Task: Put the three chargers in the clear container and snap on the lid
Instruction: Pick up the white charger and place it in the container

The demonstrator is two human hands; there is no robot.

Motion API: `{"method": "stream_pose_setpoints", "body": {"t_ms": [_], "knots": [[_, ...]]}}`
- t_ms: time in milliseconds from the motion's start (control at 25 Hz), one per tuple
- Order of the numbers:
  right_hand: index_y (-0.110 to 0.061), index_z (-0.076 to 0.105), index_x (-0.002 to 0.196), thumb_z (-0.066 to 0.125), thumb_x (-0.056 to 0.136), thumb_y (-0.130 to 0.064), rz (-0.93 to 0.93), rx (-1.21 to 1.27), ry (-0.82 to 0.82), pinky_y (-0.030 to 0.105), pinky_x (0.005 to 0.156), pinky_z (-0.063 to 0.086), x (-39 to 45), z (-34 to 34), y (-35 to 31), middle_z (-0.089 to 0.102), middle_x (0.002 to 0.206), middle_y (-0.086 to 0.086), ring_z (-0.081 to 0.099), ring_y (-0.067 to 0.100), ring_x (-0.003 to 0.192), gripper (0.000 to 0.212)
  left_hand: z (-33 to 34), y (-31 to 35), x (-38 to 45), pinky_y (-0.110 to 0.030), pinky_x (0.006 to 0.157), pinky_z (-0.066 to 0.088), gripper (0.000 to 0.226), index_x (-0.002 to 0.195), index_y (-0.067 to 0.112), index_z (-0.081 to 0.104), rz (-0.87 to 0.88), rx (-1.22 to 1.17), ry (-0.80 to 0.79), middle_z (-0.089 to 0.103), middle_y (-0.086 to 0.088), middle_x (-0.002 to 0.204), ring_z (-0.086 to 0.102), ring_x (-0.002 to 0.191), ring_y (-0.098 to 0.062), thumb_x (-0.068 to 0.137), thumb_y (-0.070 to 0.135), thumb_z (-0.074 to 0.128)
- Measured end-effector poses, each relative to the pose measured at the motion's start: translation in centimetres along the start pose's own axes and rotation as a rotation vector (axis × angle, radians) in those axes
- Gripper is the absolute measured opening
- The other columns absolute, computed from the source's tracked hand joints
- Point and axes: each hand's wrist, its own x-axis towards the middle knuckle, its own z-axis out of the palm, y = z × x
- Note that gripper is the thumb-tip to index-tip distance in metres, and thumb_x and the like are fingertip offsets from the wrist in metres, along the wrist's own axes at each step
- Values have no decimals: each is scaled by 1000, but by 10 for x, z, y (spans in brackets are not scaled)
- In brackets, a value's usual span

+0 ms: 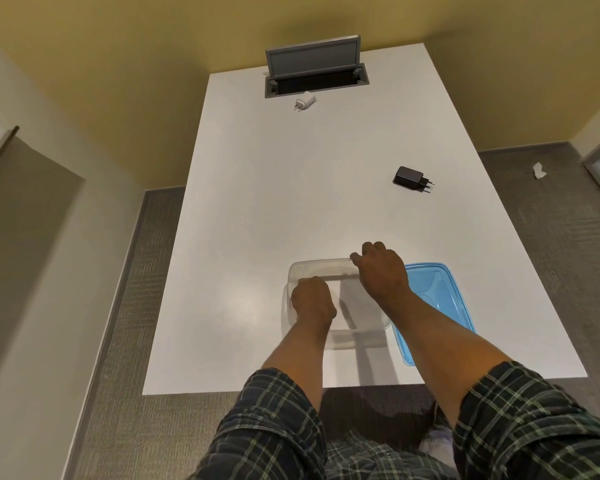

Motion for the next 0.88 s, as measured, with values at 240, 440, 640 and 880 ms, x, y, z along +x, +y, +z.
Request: {"method": "stream_pose_setpoints", "body": {"t_ms": [240, 440, 640, 880], "knots": [[-11, 65, 112, 49, 85, 3, -17, 1, 8, 32, 63, 34, 0, 2, -2, 61, 104, 11, 57, 31, 97, 35, 7, -6, 6, -24, 69, 44, 30, 110, 17, 70, 6, 66, 8, 74, 0, 109, 72, 103, -18, 91, 39, 69], [-12, 64, 119, 50, 88, 2, -22, 17, 30, 31, 65, 35, -1, 6, 0, 61, 106, 11, 57, 30, 100, 37, 7, -9, 8, -26, 71, 47, 40, 108, 18, 71, 26, 98, 28, 74, 0, 107, 71, 101, -19, 90, 53, 66], [-13, 64, 117, 48, 86, 2, -13, 14, 49, 32, 66, 39, -1, 7, 0, 61, 106, 10, 56, 29, 99, 38, -10, -11, 13, -28, 64, 41, 41, 100, 17, 72, 144, 205, 131, 72, -2, 97, 72, 90, -25, 94, 53, 54], [-16, 66, 118, 46, 84, 2, -4, 61, 89, 33, 66, 40, -5, 13, 3, 63, 104, 9, 57, 30, 97, 43, -33, -30, 12, -34, 66, 43, 28, 90, 13, 67, 324, 20, 416, 68, -7, 88, 64, 84, -32, 90, 34, 49]]}}
